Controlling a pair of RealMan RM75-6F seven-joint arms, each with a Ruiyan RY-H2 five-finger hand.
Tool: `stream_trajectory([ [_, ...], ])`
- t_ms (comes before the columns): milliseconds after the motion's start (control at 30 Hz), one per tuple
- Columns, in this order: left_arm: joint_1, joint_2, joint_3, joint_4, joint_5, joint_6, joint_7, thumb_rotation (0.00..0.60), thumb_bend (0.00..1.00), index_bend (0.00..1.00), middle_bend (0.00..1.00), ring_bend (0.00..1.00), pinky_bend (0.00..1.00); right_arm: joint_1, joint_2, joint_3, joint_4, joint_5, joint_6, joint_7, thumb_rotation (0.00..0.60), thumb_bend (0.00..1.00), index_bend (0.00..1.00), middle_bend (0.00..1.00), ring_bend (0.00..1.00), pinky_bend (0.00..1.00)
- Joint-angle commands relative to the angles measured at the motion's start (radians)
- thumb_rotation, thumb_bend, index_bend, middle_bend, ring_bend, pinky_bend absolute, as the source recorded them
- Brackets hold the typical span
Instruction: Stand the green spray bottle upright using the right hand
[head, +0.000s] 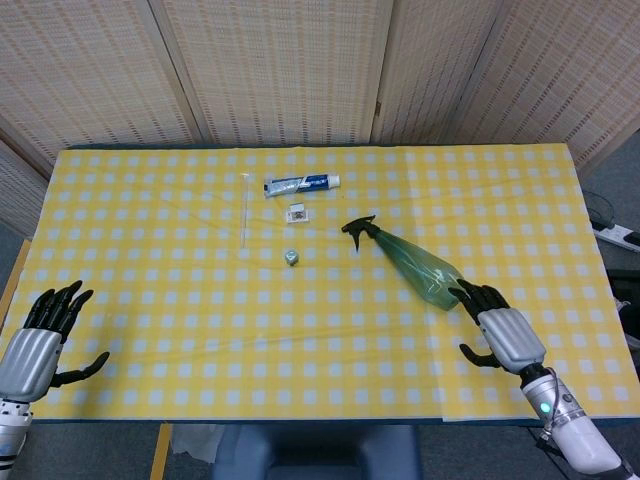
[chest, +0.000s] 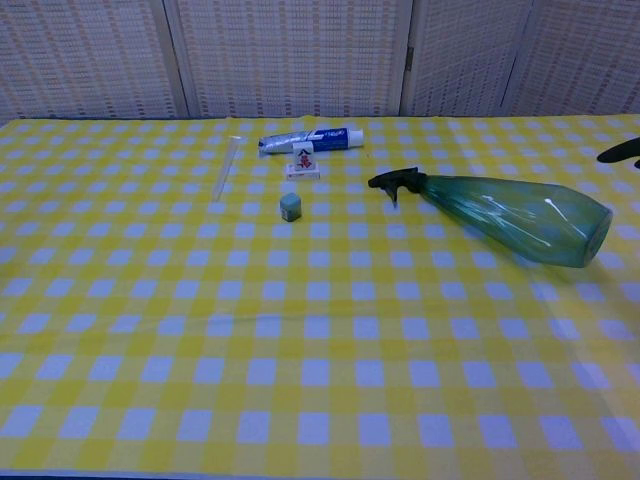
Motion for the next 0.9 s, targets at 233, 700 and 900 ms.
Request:
stream_trajectory([
  [233, 0.001, 0.005, 0.002, 0.002, 0.006, 0.003, -0.008, 0.418, 0.31, 0.0, 0.0, 0.08, 0.0, 0.124, -0.028, -0.031, 0.004, 0.041, -0.186, 0.058, 0.6, 0.39, 0.0, 0.0, 0.0, 0.0],
  [700, 0.003, 0.001, -0.001, 0.006, 0.001, 0.007, 0.001, 0.418, 0.31, 0.0, 0.0, 0.08, 0.0, 0.254, -0.08, -0.03, 0.191, 0.367, -0.299, -0.044, 0.6, 0.39, 0.0, 0.0, 0.0, 0.0],
  [900, 0.004, 0.001, -0.002, 0.006, -0.002, 0.005, -0.001, 0.416, 0.31, 0.0, 0.0, 0.08, 0.0, 0.318, -0.111, -0.008, 0.289, 0.53, -0.234, -0.14, 0.6, 0.39, 0.0, 0.0, 0.0, 0.0],
])
